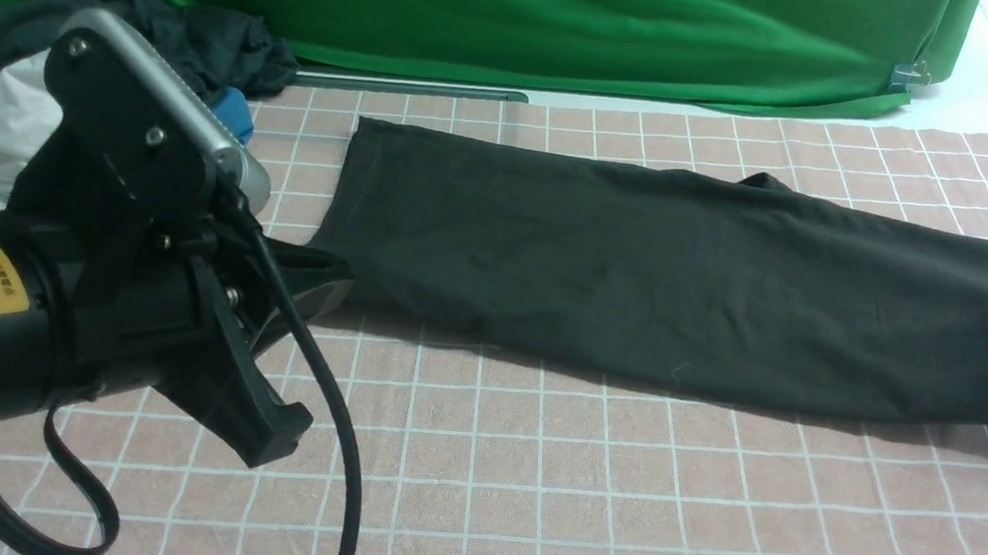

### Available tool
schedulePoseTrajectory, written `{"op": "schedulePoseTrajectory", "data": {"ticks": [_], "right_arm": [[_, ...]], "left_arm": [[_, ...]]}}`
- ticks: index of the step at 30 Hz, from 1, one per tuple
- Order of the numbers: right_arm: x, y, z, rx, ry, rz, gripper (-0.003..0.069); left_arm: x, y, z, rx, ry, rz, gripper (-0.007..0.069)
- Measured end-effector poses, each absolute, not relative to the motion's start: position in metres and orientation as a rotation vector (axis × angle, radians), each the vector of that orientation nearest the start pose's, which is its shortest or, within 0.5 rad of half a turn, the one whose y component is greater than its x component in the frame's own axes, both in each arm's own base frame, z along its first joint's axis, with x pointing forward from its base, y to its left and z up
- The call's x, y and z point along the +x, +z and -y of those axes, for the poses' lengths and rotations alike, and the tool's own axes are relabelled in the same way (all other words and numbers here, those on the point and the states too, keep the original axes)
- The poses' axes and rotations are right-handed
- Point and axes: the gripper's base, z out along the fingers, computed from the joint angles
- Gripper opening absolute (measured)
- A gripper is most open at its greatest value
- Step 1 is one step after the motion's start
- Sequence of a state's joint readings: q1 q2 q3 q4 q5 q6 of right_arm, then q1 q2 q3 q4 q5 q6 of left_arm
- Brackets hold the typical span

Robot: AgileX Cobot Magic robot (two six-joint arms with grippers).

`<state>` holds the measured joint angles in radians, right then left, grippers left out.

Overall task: Fold a long-sleeved shirt over a pink coffee tablecloth.
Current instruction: 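Fold the right end of the dark garment over onto its left end with the right gripper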

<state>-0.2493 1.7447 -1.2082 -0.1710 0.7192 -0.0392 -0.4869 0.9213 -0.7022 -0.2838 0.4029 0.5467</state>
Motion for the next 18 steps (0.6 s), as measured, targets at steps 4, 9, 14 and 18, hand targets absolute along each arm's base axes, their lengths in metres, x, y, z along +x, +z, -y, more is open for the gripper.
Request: {"op": "schedulePoseTrajectory", "data": {"ticks": [4, 9, 14, 18], "right_arm": [[0.341, 0.231, 0.092, 0.171, -0.230, -2.743, 0.0080], [0.340, 0.278, 0.056, 0.123, -0.085, -2.634, 0.0080], [0.348, 0.334, -0.010, -0.021, 0.244, -2.477, 0.0080], [0.359, 0.356, -0.055, -0.126, 0.463, -2.390, 0.0080]], "left_arm": [[0.161, 0.314, 0.097, 0.855, -0.243, -1.933, 0.0017], [0.149, 0.325, 0.087, 0.821, -0.206, -1.898, 0.0017], [0.131, 0.344, 0.073, 0.771, -0.158, -1.782, 0.0017], [0.118, 0.357, 0.065, 0.729, -0.155, -1.684, 0.0017]]}}
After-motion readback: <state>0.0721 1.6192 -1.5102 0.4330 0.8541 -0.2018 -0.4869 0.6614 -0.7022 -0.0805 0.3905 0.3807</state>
